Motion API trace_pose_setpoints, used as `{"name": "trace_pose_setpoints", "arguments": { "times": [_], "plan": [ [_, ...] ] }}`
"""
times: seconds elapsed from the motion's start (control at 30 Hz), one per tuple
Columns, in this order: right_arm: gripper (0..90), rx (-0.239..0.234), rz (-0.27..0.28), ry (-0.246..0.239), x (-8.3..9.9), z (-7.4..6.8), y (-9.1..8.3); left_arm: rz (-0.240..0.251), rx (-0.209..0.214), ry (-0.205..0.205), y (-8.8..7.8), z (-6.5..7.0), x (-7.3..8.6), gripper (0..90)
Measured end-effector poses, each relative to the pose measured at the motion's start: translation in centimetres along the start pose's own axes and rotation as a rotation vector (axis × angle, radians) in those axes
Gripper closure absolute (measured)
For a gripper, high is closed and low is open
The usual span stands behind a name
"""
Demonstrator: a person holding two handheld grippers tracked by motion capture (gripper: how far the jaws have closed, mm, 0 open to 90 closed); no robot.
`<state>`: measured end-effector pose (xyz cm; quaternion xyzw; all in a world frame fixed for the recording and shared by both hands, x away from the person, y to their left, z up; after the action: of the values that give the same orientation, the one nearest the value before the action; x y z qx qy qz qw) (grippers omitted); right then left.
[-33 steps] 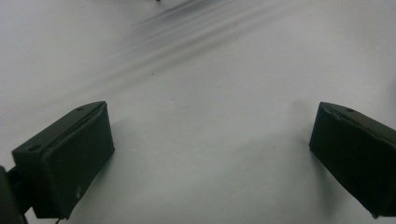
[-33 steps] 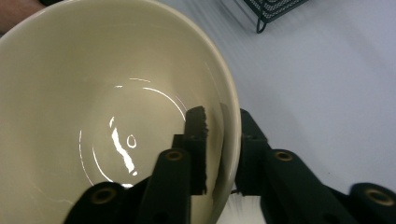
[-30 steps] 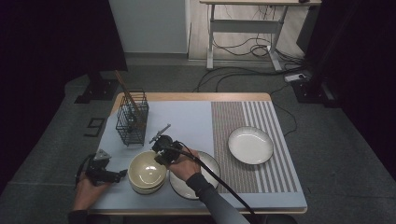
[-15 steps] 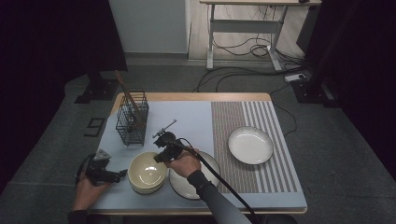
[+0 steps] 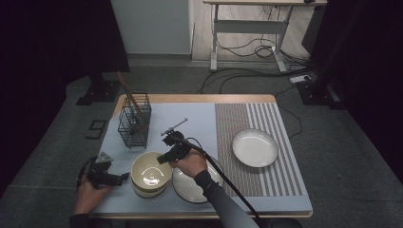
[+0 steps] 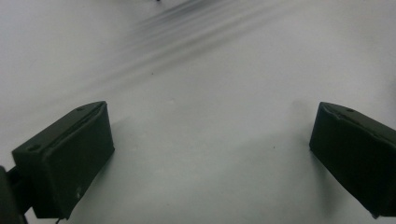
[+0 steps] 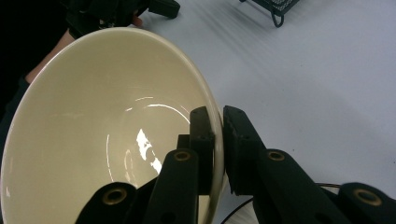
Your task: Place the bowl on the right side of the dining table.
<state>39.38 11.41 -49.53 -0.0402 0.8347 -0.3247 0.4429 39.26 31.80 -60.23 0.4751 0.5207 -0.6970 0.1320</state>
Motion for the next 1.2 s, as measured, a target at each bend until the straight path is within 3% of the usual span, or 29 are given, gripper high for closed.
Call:
{"name": "trace_pose_setpoints", "arguments": {
  "times": [0.3, 0.7, 1.2],
  "plan": [
    [82.4, -0.025, 0.023, 0.036, -0.6, 0.3, -1.0, 0.0, 0.0, 0.0, 0.0, 0.0, 0.0, 0.0],
    [82.3, -0.018, 0.052, 0.069, -1.3, 1.4, -2.9, 0.001, -0.001, 0.0, 0.0, 0.0, 0.0, 0.0],
    [82.3, 0.065, 0.075, 0.11, -1.0, 4.7, -5.8, 0.001, -0.001, 0.0, 0.0, 0.0, 0.0, 0.0]
  ]
}}
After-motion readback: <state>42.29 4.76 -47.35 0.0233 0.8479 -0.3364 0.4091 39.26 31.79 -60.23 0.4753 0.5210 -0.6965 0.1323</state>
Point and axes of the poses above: each handheld gripper's, and its own axes: y roughly forward along the jaws, x roughly out of its underside, z roughly to its right, the point moved 10 cm from there along y, roughly forward along the jaws, and after that the axes turned 13 degrees about z, right-handed, at the moved point
